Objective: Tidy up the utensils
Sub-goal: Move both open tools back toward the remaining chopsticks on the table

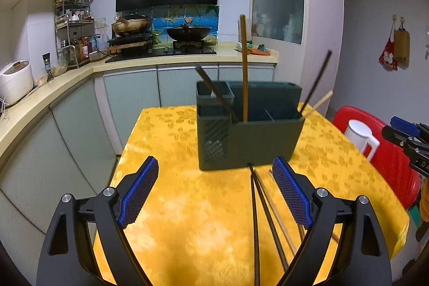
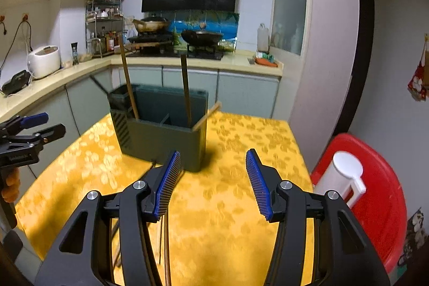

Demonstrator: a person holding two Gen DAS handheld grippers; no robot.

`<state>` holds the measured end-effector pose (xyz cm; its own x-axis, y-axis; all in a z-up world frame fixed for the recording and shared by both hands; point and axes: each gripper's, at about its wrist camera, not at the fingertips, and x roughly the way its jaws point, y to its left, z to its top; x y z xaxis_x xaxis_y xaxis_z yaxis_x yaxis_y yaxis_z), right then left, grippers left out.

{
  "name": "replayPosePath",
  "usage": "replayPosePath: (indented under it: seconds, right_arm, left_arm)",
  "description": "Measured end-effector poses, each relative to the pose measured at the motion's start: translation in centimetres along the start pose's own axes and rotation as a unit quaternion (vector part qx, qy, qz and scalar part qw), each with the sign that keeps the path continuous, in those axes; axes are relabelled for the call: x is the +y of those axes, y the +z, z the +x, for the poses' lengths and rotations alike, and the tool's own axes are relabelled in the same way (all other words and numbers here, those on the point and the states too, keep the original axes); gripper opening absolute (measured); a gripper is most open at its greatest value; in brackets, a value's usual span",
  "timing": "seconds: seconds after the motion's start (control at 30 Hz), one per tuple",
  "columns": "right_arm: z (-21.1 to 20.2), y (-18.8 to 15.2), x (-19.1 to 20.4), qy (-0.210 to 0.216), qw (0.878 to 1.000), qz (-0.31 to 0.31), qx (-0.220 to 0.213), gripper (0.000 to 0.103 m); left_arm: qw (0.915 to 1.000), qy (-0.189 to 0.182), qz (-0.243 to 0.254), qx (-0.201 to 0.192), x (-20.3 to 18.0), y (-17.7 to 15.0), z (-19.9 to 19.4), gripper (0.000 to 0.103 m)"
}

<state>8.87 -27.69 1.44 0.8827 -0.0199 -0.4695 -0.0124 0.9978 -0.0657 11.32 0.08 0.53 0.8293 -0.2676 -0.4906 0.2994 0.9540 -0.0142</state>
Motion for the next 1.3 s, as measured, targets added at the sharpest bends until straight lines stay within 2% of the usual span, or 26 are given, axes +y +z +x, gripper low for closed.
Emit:
replayPosePath:
  seconds: [0.2,0.43,0.7,0.93,1.07,1.17,1.23,1.3]
  right_arm:
    - [0.5,-3.3,-0.2,0.005,1.0,0.019,0.024,0.05]
    - [0.3,-6.6,0.1,0.005,0.999,0.018,0.044,0.05]
    - [0.5,-10.8,1.6,0.026,0.996,0.0,0.082,0.05]
    - [1.2,-13.4,2.6,0.05,0.993,0.001,0.104,0.05]
    - [1.6,-14.2,3.1,0.055,0.992,-0.007,0.114,0.05]
    - [1.8,-14.5,3.1,0.057,0.991,-0.007,0.118,0.05]
    - [1.9,-14.6,3.1,0.056,0.991,-0.008,0.119,0.05]
    - [2.0,-14.7,3.1,0.059,0.991,-0.007,0.12,0.05]
  left_arm:
    - [0.9998,0.001,0.021,0.009,-1.3,-3.2,-0.8,0.084]
    - [0.9982,-0.008,0.038,0.045,-2.6,-7.5,-0.9,0.084]
    - [0.996,-0.012,0.001,0.089,-1.8,-11.4,0.1,0.084]
    - [0.9948,-0.025,-0.002,0.099,-2.1,-13.2,0.6,0.084]
    - [0.992,-0.035,0.02,0.12,-3.2,-14.7,1.3,0.084]
    - [0.9913,-0.039,0.045,0.117,-4.3,-15.1,1.3,0.083]
    - [0.9913,-0.043,0.051,0.114,-4.5,-15.1,1.2,0.076]
    - [0.9907,-0.043,0.055,0.117,-4.6,-15.3,1.2,0.06]
